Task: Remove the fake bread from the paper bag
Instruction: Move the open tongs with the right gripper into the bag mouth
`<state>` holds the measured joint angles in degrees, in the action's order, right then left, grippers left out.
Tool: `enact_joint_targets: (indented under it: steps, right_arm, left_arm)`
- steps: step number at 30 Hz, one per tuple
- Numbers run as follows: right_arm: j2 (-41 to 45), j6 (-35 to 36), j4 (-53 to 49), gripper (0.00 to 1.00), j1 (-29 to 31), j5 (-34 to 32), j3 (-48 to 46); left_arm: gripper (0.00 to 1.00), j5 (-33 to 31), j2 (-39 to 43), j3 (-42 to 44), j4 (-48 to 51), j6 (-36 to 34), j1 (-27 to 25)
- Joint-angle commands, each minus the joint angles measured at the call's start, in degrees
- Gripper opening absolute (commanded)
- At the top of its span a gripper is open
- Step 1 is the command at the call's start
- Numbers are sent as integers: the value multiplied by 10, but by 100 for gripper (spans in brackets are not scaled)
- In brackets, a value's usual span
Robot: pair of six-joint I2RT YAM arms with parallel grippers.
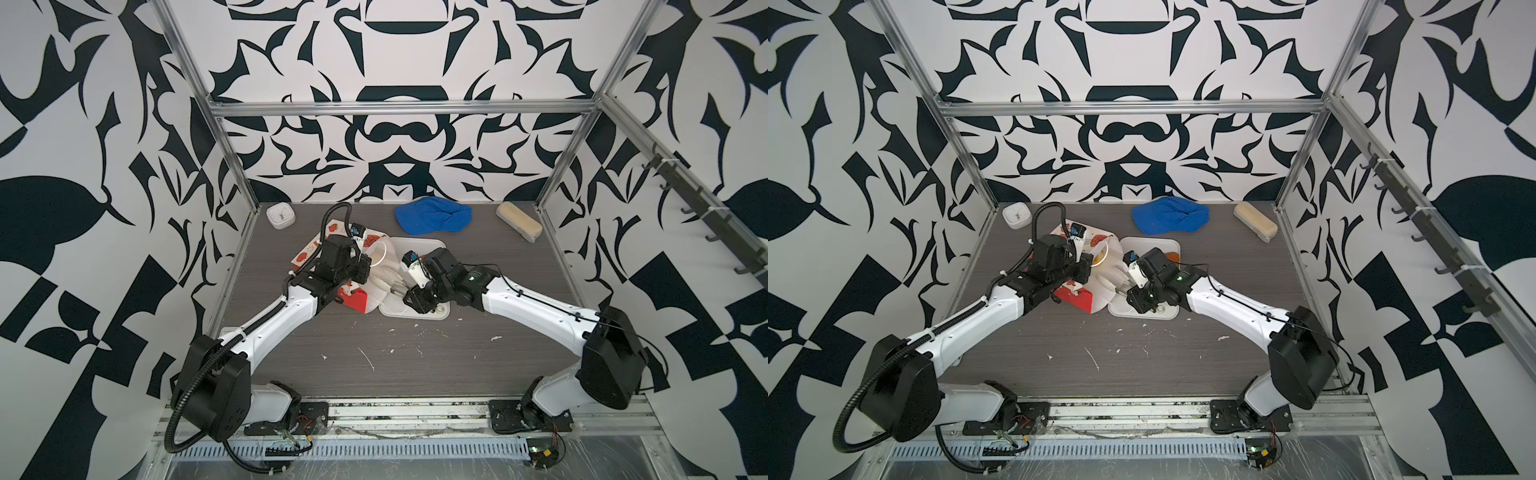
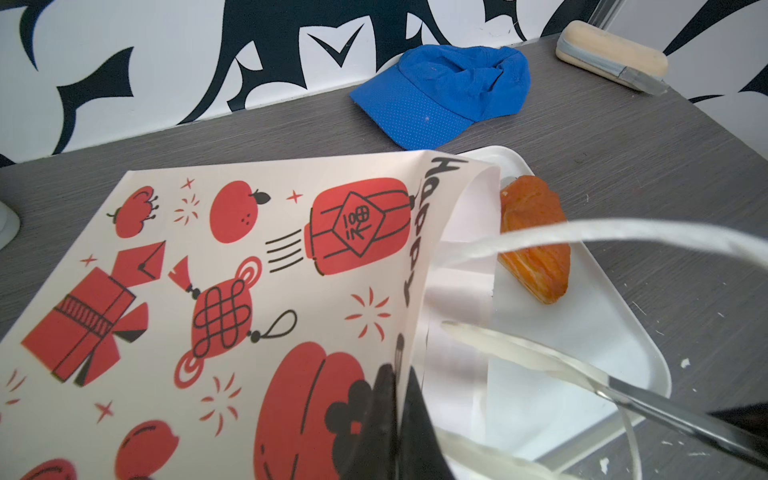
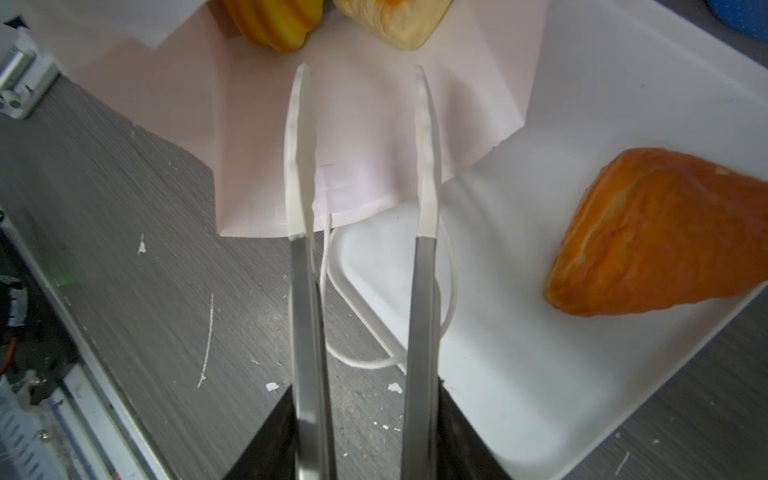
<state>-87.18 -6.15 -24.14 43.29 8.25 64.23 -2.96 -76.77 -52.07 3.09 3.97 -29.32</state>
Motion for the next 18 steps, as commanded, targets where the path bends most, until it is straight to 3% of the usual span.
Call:
enact_joint_targets:
  steps: [1, 11, 18]
  right_arm:
    - [3, 74, 45, 50, 4, -53, 35]
    - [-43, 202, 70, 52, 12, -137, 59]
    - [-79, 236, 75, 52, 23, -162, 83]
  left_arm:
    - [5, 25, 25, -16, 12, -10, 1]
    - [6, 52, 33, -12, 30, -15, 1]
    - [6, 61, 31, -14, 26, -15, 1]
